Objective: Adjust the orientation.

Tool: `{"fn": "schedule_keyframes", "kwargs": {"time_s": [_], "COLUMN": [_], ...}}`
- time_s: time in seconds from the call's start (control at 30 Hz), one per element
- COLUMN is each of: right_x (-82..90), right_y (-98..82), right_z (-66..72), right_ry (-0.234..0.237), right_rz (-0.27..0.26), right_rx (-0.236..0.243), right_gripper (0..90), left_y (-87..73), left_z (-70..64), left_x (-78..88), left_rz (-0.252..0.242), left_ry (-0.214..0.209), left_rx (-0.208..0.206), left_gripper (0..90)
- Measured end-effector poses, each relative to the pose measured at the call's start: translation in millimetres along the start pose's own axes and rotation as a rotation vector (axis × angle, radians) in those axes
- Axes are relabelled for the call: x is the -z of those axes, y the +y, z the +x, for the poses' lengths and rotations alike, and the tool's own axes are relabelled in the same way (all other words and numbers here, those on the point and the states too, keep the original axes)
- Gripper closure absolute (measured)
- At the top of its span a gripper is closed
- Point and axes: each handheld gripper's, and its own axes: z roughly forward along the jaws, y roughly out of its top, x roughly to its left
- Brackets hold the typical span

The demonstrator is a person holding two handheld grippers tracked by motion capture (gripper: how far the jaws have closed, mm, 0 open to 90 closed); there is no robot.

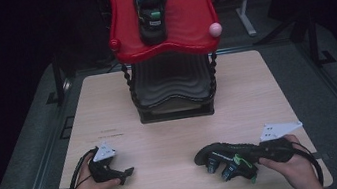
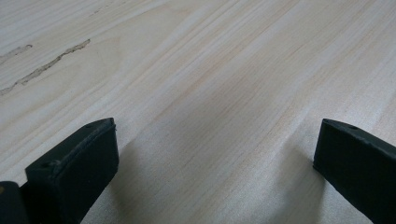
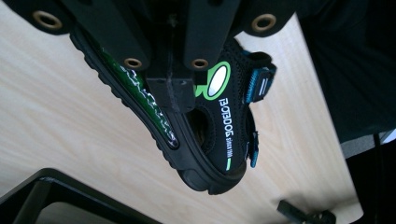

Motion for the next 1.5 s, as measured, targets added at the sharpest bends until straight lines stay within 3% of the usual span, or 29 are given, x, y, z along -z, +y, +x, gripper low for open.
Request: {"fn": "schedule_keyframes", "kwargs": {"time_s": [0.47, 1.0, 1.2, 1.37, 1.5], "right_x": [-14.0, -41.1, -28.1, -14.5, -13.0], "right_y": [16.4, 23.0, 22.2, 9.7, -3.6], "right_z": [-37.1, -79.2, -87.4, -99.2, -107.4], "right_ry": [0.003, 0.005, -0.052, -0.097, -0.105], "right_rz": [-0.012, 0.034, -0.048, -0.047, -0.009], "right_rx": [-0.066, -0.137, -0.155, -0.185, -0.207], "right_gripper": [90.0, 90.0, 90.0, 90.0, 90.0], "left_y": [0.3, 0.5, 0.6, 0.5, 0.6], "left_z": [0.1, 0.3, 0.3, 0.3, 0.3], "left_x": [0.0, -0.2, -0.2, -0.2, -0.2], "left_rz": [0.003, 0.003, 0.003, 0.003, 0.003], "left_ry": [-0.001, -0.003, -0.003, -0.003, -0.003], "left_rx": [-0.001, -0.002, -0.002, -0.002, -0.002], "left_gripper": [0.0, 0.0, 0.0, 0.0, 0.0]}}
